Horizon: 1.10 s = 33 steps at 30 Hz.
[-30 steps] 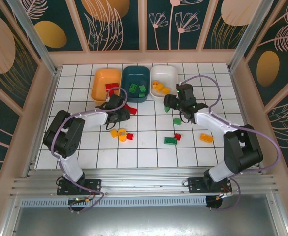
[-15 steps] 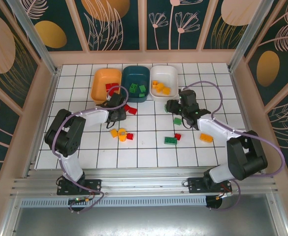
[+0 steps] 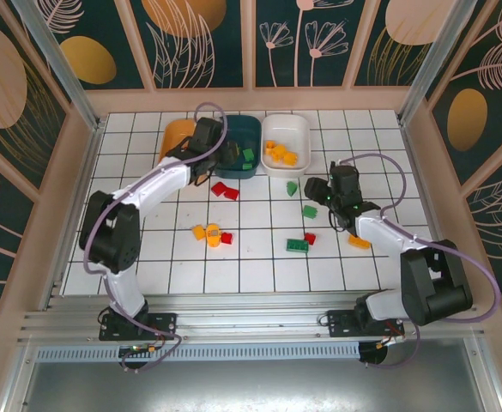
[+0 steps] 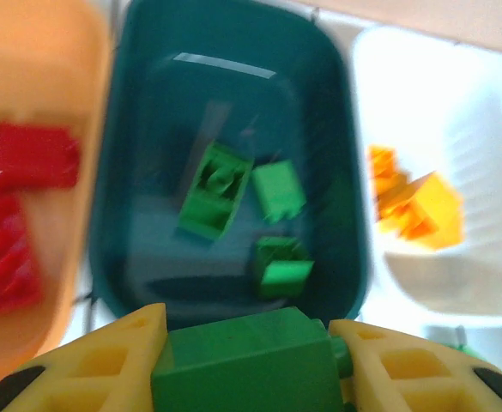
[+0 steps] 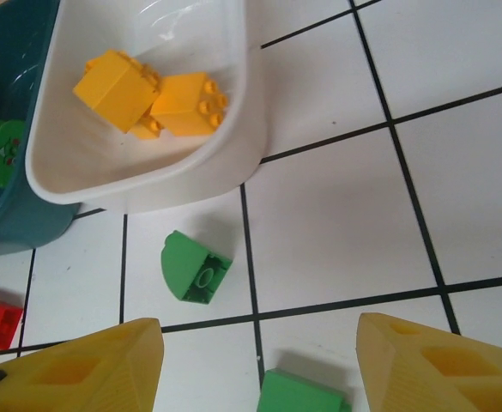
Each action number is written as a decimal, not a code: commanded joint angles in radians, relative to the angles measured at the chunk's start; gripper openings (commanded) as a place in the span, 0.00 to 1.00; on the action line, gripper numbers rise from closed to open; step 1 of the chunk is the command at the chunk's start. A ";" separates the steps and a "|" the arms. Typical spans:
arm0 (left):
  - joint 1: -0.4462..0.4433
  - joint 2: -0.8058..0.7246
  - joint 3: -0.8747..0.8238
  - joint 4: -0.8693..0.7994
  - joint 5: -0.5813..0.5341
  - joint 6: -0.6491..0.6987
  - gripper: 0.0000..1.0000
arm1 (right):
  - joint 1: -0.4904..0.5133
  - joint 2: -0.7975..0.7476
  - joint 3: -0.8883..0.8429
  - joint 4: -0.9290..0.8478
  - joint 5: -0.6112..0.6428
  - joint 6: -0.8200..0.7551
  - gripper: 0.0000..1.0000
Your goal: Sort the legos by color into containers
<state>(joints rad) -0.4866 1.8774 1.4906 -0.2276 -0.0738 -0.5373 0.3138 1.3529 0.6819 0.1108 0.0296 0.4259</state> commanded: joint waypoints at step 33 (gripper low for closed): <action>-0.006 0.098 0.084 0.007 0.097 0.037 0.69 | -0.001 -0.010 -0.046 0.105 -0.033 0.037 0.62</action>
<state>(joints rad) -0.4877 2.1422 1.6905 -0.2958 0.0257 -0.4770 0.3092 1.3582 0.6521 0.1883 -0.0208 0.4549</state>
